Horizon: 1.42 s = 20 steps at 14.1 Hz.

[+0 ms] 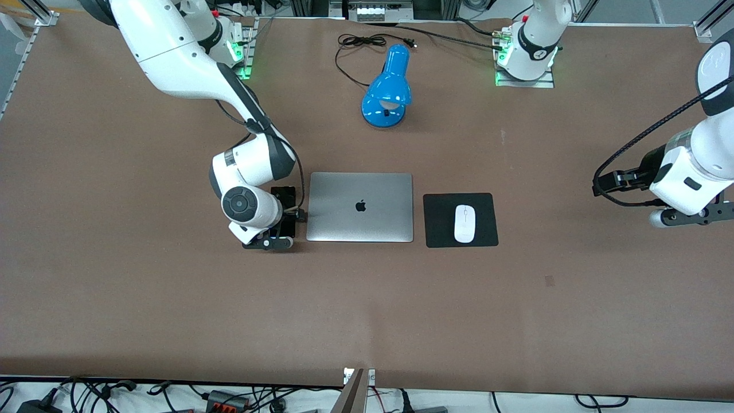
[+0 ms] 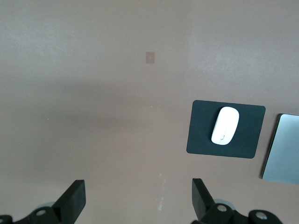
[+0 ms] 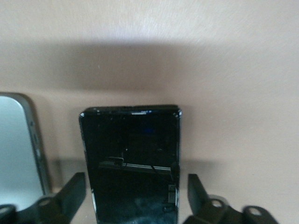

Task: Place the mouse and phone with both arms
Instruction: 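Set the phone beside the laptop and withdraw the right gripper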

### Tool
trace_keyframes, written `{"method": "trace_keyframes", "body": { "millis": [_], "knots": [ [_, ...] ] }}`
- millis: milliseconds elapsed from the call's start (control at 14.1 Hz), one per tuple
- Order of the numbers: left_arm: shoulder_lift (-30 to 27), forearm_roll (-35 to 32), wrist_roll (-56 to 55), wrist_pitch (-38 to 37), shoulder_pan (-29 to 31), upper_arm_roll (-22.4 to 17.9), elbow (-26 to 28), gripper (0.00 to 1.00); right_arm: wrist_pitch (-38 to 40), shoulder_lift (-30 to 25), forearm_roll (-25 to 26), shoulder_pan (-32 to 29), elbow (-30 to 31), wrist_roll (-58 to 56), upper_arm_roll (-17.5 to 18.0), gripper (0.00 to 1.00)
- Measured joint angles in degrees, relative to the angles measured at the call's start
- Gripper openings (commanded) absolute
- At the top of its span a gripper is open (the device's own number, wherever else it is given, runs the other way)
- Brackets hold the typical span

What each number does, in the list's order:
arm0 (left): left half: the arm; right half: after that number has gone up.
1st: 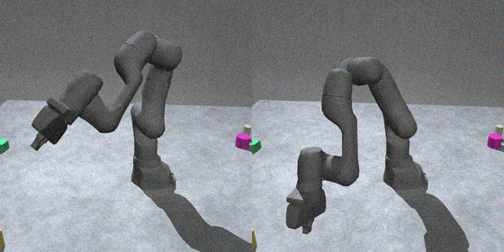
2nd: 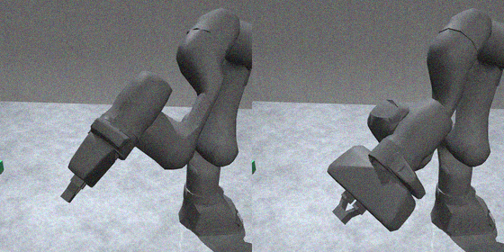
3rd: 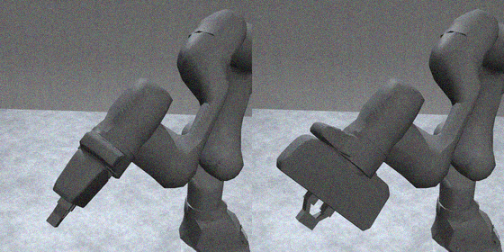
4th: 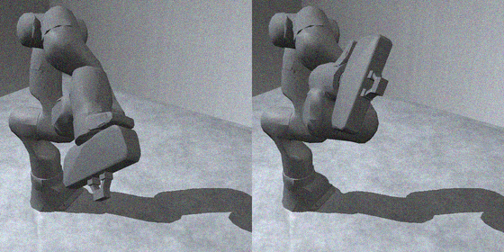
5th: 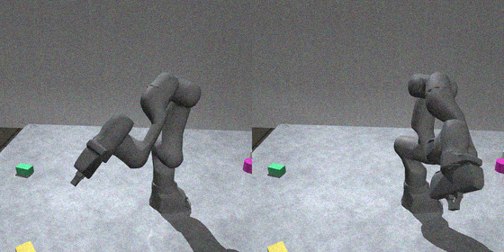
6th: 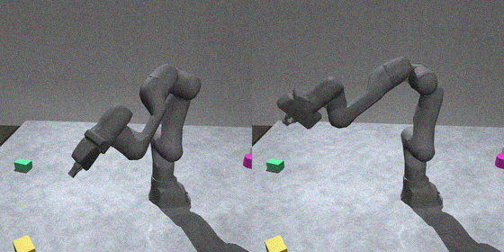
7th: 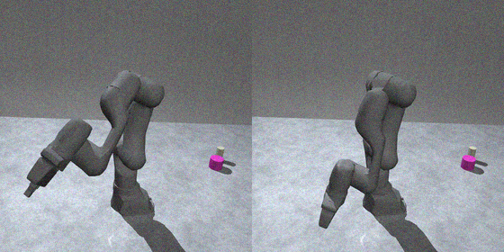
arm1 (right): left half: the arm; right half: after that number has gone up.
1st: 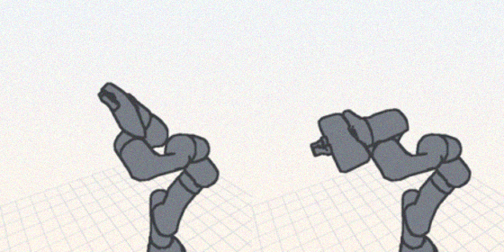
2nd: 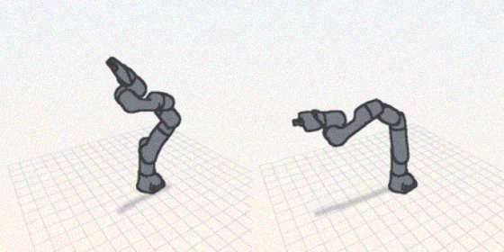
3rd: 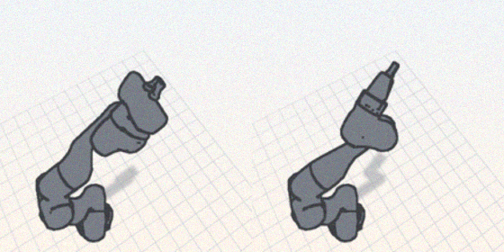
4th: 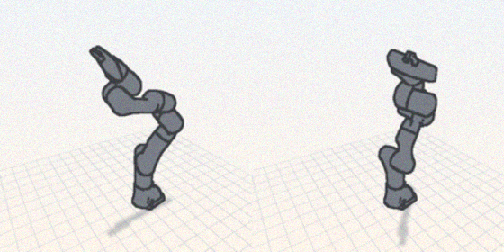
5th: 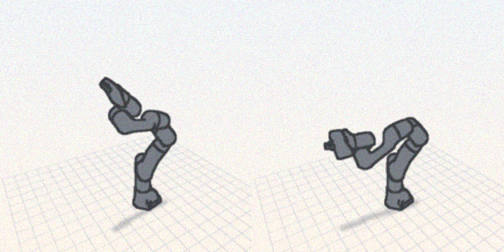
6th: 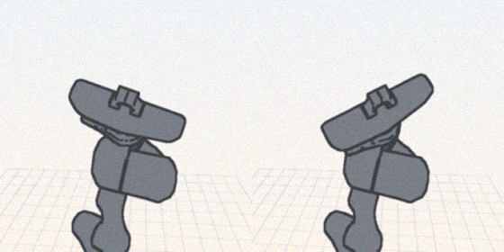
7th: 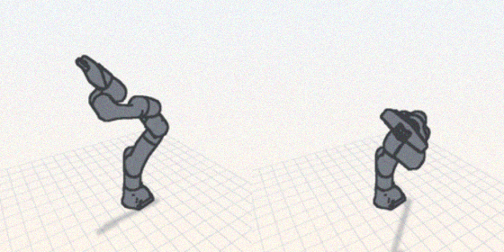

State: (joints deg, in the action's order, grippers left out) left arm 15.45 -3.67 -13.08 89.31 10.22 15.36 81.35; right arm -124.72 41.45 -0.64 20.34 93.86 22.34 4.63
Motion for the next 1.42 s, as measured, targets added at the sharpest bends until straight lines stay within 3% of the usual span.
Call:
{"method": "trace_keyframes", "body": {
  "millis": [496,851,1277,1418],
  "knots": [
    [-0.2,0.0,0.0,1.8,0.1,-0.4,0.0,1.00,17.3,-14.2,0.2,-4.8,-11.0,-1.8,-1.9,1.00],
    [-7.2,0.0,0.2,4.8,-0.6,-0.4,6.9,1.00,29.0,-16.8,0.2,-12.0,-18.6,-6.2,-2.3,1.00],
    [-9.6,0.0,0.2,7.8,0.2,-0.7,10.7,1.00,31.7,-20.8,0.2,-20.4,-22.7,-14.9,-2.6,1.00],
    [-9.6,0.0,0.2,7.9,0.3,-0.7,10.8,1.00,31.9,-22.1,0.2,-20.9,-22.7,-18.6,-4.4,1.00]
  ]
}}
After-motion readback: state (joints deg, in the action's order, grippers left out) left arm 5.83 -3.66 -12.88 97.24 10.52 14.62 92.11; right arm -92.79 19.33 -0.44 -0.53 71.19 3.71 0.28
